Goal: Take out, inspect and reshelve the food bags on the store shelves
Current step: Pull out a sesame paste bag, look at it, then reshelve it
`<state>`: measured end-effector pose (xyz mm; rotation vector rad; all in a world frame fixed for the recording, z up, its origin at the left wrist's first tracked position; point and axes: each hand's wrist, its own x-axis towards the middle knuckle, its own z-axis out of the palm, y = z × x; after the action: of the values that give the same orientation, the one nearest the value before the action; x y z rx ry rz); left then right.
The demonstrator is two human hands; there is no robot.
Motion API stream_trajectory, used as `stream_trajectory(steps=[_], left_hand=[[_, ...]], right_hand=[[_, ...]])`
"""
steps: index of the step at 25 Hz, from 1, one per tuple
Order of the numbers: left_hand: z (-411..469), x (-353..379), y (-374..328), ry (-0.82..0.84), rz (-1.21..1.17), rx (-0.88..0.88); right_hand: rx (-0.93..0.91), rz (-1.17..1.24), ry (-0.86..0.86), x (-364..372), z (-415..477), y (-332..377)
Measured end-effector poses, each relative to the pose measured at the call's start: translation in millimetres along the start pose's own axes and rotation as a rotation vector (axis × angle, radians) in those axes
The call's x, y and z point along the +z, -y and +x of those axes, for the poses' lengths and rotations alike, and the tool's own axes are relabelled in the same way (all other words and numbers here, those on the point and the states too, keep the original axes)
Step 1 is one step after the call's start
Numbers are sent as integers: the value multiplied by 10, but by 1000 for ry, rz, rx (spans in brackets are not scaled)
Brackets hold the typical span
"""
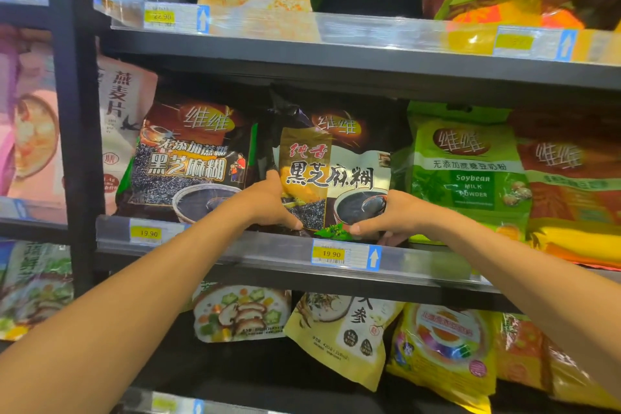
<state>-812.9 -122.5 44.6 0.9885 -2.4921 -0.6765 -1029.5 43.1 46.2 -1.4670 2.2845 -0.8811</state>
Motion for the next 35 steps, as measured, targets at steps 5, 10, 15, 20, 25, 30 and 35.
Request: stream_trajectory(steps=[5,10,15,20,25,30,35], left_hand=[[-15,-23,7,49,-264,-54],[69,67,47,18,-265,-60],[82,53,45,119,-439,-3],[117,73,109,34,-381,29],[147,66,56,-31,-292,-14],[25,35,-16,-31,-207,-20],[-128,-55,-102,-22,-86,1]], right_hand=[[19,10,-25,11,-72,32],[43,6,-13,4,-56,30],[4,10,-57,-4,-68,29],[14,86,-92,40,-45,45],[22,74,-136,61,70,80],[29,41,-136,74,4,71],[44,-151,-214,72,-63,111]])
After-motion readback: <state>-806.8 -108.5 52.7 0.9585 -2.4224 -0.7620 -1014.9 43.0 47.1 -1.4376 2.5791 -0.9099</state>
